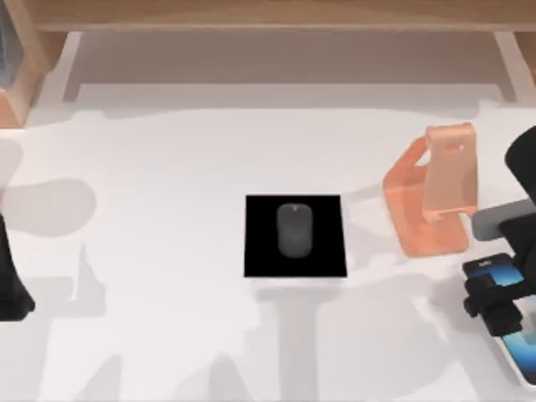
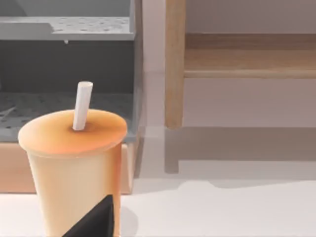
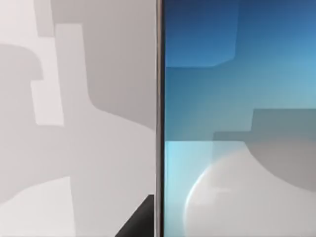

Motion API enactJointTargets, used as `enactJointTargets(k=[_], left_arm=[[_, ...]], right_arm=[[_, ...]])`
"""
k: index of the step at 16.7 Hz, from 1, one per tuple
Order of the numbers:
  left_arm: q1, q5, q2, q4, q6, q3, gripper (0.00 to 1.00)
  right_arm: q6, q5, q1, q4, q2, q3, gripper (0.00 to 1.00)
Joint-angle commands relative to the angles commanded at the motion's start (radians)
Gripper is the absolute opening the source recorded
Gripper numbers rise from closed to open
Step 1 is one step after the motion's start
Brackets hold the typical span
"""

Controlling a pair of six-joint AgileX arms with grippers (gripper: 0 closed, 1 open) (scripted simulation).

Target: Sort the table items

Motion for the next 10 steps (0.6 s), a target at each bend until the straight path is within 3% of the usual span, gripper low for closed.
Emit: enactJointTargets(k=[5,10], left_arm=[[0.000,0.000,0.000,0.000,0.000,0.000,1.00],[0.000,0.000,0.000,0.000,0.000,0.000,1.00]], right_arm=[[-0.001,0.009,-0.009,0.002,-0.014,-0.010,0.00],[-0.026,0.162,-0.046,0.110,-0.224,-0.142,0.00]])
